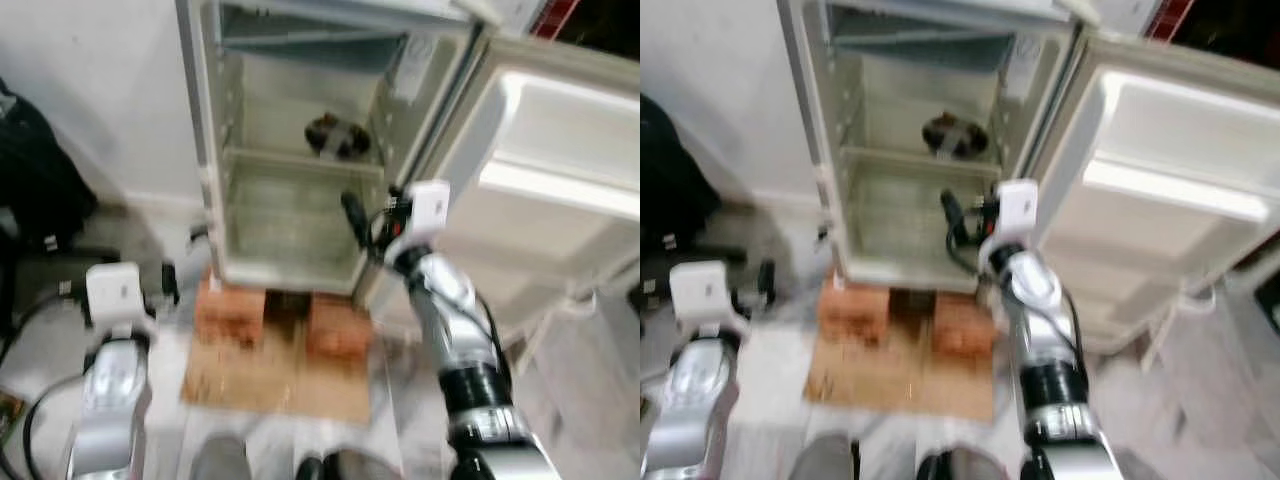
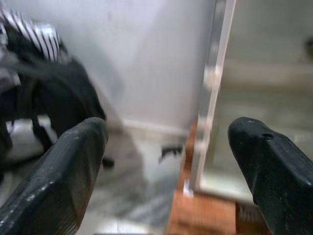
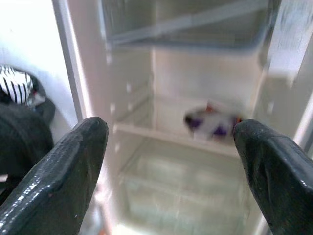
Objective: Restocking fridge
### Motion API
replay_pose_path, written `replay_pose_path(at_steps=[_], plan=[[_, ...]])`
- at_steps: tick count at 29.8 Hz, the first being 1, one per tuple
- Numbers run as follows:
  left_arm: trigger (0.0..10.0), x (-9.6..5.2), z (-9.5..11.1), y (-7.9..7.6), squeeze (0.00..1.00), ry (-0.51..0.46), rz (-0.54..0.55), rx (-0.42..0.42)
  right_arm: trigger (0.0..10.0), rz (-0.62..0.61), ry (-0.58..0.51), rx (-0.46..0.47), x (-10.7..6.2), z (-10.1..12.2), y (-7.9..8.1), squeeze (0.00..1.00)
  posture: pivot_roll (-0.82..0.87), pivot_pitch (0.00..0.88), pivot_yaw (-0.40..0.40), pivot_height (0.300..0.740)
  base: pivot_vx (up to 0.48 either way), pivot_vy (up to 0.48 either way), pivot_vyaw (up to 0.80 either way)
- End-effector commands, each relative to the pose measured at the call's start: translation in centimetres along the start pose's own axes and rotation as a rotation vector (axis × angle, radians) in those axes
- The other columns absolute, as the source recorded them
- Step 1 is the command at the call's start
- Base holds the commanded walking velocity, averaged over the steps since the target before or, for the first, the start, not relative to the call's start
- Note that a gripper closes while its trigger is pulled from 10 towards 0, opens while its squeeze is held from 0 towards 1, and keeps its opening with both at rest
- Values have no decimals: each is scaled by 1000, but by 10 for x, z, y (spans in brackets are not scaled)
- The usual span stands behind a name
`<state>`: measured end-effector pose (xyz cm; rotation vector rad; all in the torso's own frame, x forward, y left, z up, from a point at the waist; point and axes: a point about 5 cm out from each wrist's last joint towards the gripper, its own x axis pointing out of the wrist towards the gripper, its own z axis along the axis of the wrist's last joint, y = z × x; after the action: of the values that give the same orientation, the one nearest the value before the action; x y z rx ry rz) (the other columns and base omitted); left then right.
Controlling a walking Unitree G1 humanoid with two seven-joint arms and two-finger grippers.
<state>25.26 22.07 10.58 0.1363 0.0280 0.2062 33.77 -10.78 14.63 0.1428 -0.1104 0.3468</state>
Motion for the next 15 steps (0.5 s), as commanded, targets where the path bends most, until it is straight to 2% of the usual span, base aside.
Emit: replay_pose_path(at_steps=[1, 7, 15], plan=[[10000, -3, -8, -6, 0, 30, -26, -3, 10000, -29, 1, -21, 1, 2, -5, 0, 95, 34, -124, 740, 292, -349, 0], [10000, 3, -5, -10, 0, 20, -43, -3, 10000, -108, 22, -24, 2, -3, -12, 0, 104, 36, -120, 740, 297, -374, 0], [10000, 0, -7, -14, 0, 17, -61, -7, 10000, -140, 52, -35, -7, -16, -15, 0, 107, 41, -117, 740, 294, -376, 0]])
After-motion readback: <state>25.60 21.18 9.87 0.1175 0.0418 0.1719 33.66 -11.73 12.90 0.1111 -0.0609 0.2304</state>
